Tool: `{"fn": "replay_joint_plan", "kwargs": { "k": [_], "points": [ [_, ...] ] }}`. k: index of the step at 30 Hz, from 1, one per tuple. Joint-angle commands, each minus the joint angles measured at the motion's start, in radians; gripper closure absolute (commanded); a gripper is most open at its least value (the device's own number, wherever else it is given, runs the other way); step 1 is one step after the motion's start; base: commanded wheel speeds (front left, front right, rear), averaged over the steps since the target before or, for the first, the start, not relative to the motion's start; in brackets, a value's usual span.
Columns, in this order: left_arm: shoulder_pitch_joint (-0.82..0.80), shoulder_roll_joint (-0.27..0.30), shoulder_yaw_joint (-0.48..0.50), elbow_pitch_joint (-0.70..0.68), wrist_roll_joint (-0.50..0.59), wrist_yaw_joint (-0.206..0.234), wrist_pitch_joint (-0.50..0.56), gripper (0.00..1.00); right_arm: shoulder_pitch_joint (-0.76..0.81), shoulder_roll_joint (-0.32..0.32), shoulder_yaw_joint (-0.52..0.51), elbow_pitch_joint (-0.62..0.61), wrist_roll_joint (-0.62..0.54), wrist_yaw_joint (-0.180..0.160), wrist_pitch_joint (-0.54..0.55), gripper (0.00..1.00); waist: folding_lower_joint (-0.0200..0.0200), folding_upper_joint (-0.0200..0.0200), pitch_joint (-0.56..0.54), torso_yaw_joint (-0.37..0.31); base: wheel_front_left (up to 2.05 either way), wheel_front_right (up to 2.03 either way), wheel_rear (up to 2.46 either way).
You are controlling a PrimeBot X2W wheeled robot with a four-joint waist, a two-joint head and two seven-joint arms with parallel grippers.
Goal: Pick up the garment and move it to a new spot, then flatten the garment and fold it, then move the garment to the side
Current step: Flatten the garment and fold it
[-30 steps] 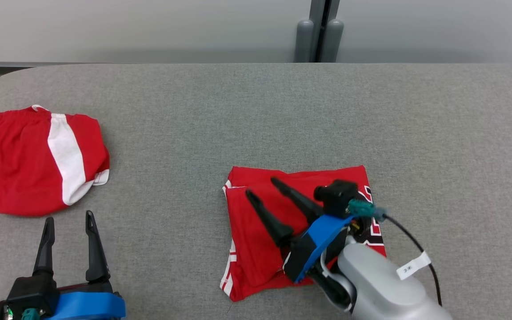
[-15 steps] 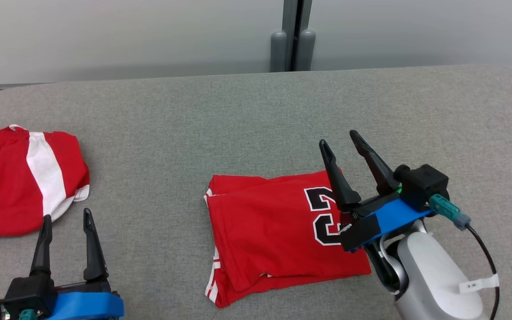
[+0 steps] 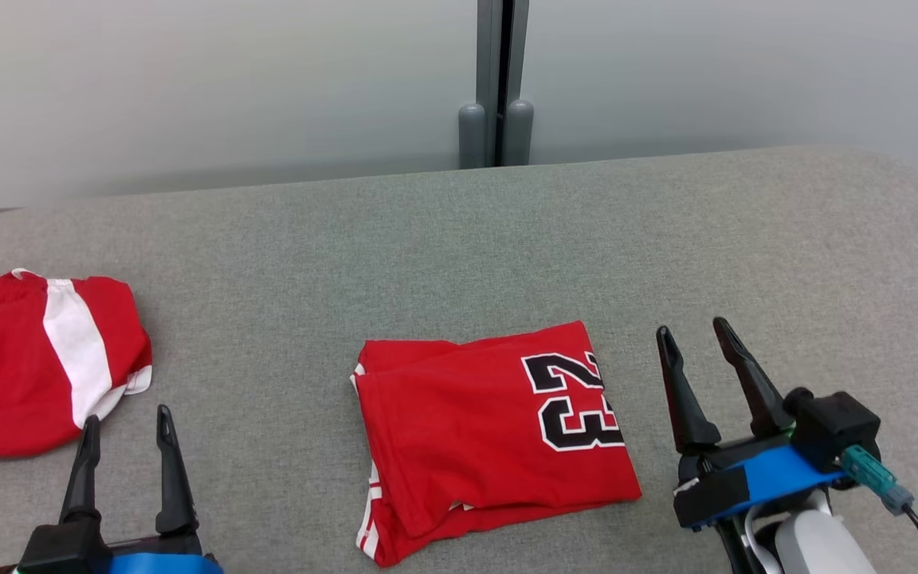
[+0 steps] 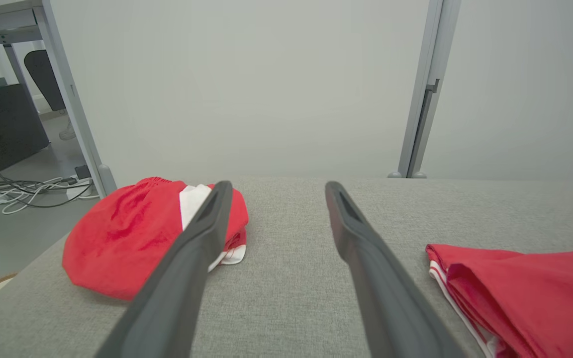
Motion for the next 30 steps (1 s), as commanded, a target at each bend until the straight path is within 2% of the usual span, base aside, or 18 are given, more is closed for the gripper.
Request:
{"fn": "replay_joint_plan", "kwargs": {
  "k": [1,15,30],
  "points": [
    [0.007,-0.001,-0.003,-0.002,0.006,0.002,-0.004,0.0,0.02,0.001,-0.004,-0.004,-0.001,0.0,-0.003,0.0,0.0001,0.0001,-0.006,-0.001,0.0,0.0,0.0],
    [0.067,0.0,-0.012,0.007,0.01,0.001,-0.004,0.0,0.151,0.001,-0.045,0.001,0.011,0.0,-0.003,0.0,0.0001,0.0001,-0.071,0.018,0.0,0.0,0.0],
    [0.075,0.0,-0.02,0.011,0.014,0.007,-0.004,0.0,0.167,0.002,-0.04,0.031,0.01,0.0,-0.003,0.0,0.0001,0.0001,-0.087,0.031,0.0,0.0,0.0]
  ]
}}
